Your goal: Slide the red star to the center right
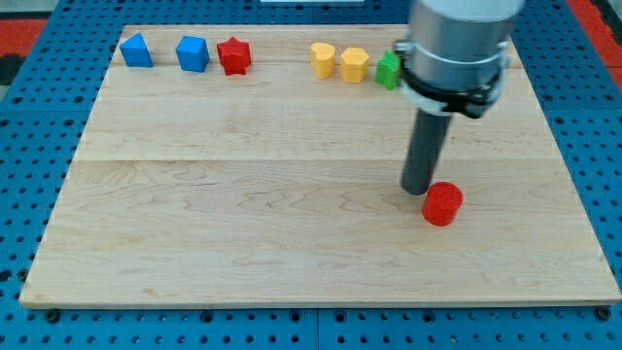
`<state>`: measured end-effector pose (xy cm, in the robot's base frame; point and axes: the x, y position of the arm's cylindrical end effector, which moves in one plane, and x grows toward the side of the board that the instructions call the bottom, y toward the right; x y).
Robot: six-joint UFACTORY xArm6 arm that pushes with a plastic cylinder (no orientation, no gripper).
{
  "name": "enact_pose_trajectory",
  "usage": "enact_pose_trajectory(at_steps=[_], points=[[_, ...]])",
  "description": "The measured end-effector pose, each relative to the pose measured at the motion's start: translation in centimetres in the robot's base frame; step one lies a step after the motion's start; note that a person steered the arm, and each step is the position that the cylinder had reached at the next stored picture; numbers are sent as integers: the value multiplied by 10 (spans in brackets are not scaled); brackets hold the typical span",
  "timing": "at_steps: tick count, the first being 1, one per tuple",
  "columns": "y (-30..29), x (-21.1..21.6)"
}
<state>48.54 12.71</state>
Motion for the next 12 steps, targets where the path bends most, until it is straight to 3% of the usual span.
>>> enact_pose_trajectory(at_steps=[3, 4, 5, 7, 10, 11, 12], points=[[48, 36], [32, 3], [-46, -73], [-217, -173], [-194, -290], [-245, -290], [-264, -252]])
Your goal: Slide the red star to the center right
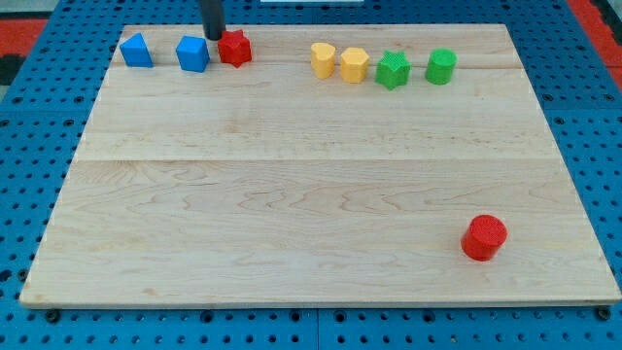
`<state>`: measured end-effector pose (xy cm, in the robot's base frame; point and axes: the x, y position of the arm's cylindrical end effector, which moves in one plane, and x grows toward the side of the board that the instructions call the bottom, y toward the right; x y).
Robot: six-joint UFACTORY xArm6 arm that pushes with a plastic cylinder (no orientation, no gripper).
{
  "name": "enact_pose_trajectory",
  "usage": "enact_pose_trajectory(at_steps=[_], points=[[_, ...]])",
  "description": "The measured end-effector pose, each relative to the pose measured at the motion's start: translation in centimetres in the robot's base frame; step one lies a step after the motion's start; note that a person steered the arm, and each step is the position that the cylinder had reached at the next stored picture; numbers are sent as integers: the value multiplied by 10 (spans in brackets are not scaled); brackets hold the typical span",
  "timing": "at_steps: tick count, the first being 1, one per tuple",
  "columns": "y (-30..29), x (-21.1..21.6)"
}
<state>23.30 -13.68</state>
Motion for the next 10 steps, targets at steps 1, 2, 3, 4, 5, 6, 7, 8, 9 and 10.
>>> enact_pose_trajectory(at_steps=[1, 2, 3, 4, 5, 6, 7, 8, 9, 10], points=[[65, 39], [87, 45], [81, 37], [86, 51], [133, 69], [161, 69], [177, 67], [223, 112], [248, 121], [252, 113]])
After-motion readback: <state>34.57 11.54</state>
